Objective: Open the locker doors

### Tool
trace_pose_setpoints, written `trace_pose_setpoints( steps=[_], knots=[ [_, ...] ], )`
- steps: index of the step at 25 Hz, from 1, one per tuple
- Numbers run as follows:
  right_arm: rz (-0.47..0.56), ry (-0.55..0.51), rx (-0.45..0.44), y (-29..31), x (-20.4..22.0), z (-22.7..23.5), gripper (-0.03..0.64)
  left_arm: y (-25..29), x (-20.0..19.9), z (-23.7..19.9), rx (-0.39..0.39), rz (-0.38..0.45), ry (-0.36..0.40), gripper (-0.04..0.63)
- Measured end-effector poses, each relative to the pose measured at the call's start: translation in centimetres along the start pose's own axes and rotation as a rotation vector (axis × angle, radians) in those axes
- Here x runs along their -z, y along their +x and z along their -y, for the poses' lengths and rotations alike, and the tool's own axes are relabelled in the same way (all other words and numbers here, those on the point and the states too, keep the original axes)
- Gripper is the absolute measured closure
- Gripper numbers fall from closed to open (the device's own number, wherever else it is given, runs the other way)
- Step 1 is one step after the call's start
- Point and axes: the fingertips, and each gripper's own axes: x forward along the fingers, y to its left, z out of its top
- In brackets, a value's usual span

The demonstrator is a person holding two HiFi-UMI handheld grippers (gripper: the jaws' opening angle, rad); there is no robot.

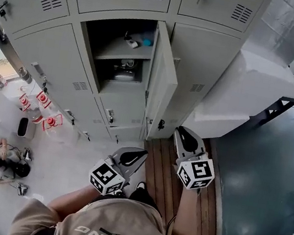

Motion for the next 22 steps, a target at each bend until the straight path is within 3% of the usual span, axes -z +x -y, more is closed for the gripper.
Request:
trace_pose_setpoints(
  steps=[6, 12, 22],
  knots=[
    [0.057, -0.003, 0.000, 4.1, -2.3, 4.3, 0.577, 3.4, 0.3, 1.6, 0.050, -0.040, 0.010, 0.589],
    [0.070, 0.003, -0.072, 12.2, -3.6, 8.6, 0.575, 6.5, 0.2, 0.3, -0.013, -0.067, -0.036, 0.589],
    [0.043, -0.041, -0.176, 20.5, -3.5, 9.5, 0.569, 8.7, 1.8, -1.5, -0.121, -0.082, -0.077, 0.589]
  ],
)
